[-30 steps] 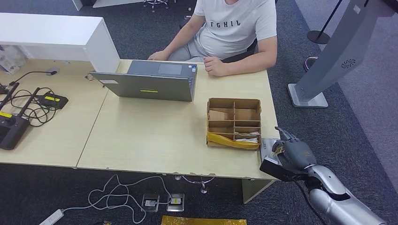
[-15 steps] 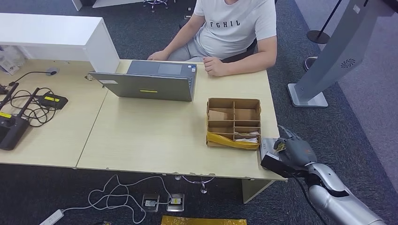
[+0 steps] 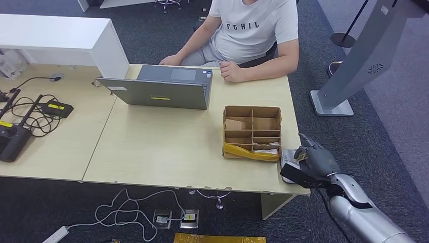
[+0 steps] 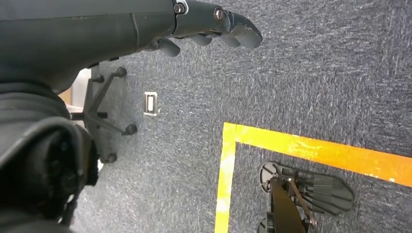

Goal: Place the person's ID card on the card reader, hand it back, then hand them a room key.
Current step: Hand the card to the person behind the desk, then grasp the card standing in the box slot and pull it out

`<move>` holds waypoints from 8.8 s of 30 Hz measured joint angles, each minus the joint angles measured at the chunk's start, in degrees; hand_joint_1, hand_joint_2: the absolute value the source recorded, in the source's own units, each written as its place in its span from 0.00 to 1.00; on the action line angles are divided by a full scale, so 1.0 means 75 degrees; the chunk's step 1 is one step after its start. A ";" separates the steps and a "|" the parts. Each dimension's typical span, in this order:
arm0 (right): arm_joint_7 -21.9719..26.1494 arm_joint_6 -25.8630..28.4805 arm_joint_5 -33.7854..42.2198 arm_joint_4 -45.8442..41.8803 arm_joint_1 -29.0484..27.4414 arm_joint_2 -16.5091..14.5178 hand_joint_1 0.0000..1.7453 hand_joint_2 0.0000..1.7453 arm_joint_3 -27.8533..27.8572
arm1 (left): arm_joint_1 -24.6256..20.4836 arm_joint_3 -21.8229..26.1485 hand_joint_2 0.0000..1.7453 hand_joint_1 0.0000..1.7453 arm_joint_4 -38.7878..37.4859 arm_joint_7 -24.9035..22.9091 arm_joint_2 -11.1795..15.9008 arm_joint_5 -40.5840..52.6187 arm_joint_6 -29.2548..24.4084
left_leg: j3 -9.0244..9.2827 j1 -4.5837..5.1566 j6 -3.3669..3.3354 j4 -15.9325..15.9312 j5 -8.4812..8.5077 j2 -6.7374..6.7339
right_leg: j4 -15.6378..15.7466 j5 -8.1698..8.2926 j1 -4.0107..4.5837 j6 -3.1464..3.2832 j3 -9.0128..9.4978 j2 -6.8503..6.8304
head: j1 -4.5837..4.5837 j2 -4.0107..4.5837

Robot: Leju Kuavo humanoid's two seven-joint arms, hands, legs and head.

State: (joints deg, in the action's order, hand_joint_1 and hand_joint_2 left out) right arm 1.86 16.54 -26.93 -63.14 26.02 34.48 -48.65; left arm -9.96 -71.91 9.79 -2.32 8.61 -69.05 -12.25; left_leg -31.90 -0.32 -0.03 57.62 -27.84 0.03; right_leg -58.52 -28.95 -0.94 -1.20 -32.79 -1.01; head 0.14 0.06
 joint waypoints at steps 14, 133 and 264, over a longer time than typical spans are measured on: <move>0.0292 -0.0017 0.0082 0.0604 0.0280 -0.0127 1.00 1.00 0.0147 | 0.0002 0.0000 0.00 0.00 0.0000 -0.0012 0.0017 -0.0061 0.0029 | -0.0001 -0.0001 0.0000 0.0000 0.0000 0.0000 | 0.0000 0.0000 0.0001 0.0000 0.0000 0.0000 | 0.0001 0.0000; 0.0122 -0.0445 -0.1097 0.0173 0.2429 -0.1067 0.00 1.00 0.1371 | -0.0057 0.0000 0.00 0.00 0.0000 -0.0061 0.0038 0.0059 0.0262 | 0.0003 -0.0001 -0.0002 0.0003 0.0003 0.0002 | -0.0001 0.0007 0.0001 -0.0002 -0.0001 0.0002 | 0.0000 0.0001; -0.1668 -0.0978 -0.2402 -0.2826 -0.0882 -0.1290 0.00 1.00 0.1093 | 0.0020 0.0026 0.00 0.00 0.0000 -0.0444 -0.0099 -0.0158 -0.0151 | 0.0002 -0.0005 0.0003 -0.0001 -0.0001 -0.0008 | 0.0000 0.0003 0.0005 0.0001 -0.0001 0.0004 | -0.0001 0.0001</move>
State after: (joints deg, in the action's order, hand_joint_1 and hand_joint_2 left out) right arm -10.64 9.21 -44.95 -84.34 19.40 24.81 -40.45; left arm -9.81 -71.71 9.79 -5.65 7.87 -70.23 -13.38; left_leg -31.89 -0.35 -0.01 57.61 -27.85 -0.03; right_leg -58.52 -28.93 -0.90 -1.20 -32.80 -0.98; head 0.14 0.07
